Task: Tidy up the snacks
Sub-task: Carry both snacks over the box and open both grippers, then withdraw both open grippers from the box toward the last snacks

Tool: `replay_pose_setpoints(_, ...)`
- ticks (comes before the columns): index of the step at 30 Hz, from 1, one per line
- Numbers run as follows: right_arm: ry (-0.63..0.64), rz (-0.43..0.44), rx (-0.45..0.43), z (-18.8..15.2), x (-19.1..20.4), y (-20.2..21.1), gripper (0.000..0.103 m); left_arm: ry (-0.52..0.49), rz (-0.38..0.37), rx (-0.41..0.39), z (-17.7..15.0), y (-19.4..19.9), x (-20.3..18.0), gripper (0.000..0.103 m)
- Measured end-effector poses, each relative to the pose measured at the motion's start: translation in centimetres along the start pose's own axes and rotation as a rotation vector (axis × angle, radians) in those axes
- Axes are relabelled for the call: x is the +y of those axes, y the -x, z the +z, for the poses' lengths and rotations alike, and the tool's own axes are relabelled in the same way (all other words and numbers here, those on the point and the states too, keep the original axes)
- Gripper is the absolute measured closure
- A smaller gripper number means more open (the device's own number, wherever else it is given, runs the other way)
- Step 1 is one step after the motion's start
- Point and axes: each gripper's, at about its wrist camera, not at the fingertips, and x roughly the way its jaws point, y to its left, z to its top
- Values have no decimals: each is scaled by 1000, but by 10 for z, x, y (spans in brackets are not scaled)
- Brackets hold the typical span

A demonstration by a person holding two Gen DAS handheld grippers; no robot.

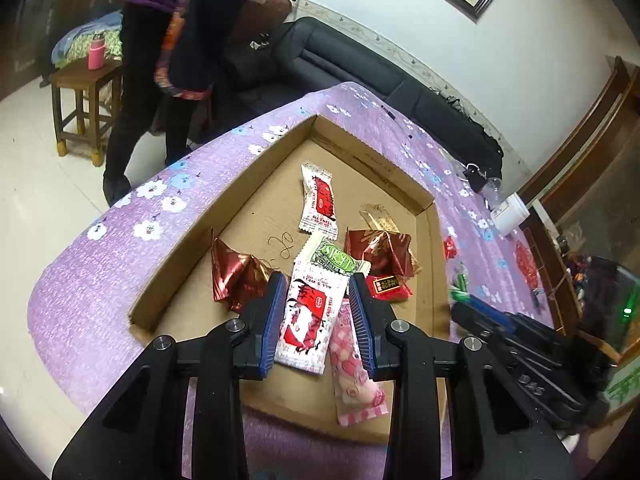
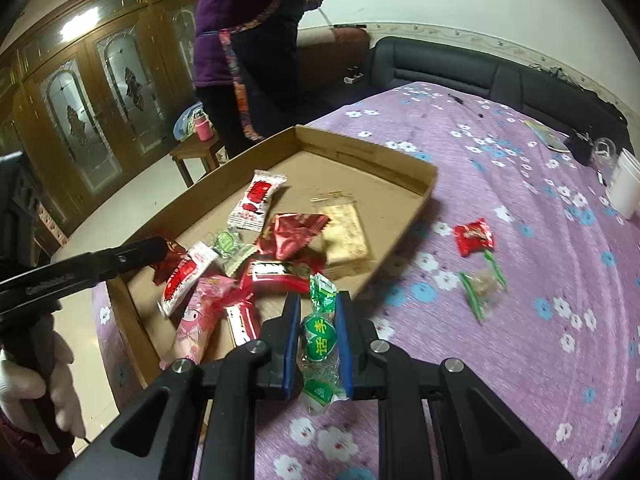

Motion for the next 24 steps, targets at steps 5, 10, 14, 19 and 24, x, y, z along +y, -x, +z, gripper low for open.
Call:
replay_pose_setpoints(5, 18, -7, 21, 8, 8, -17, 83, -2, -13, -22, 1, 12, 1, 72)
replay_pose_setpoints(10, 25, -7, 35, 12, 13, -29, 83, 11, -5, -8, 1, 7, 7, 72)
replay_pose_setpoints(14, 6, 5, 48, 13, 10, -32, 80, 23, -2, 9, -1, 2, 8, 72)
replay_pose_setpoints(19, -23, 14, 38, 13, 3, -26, 66, 27, 0, 21, -1, 0, 7, 72)
replay_pose_setpoints(24, -80, 17, 1, 16, -12, -12, 62, 17, 3, 22, -2, 0, 2, 72)
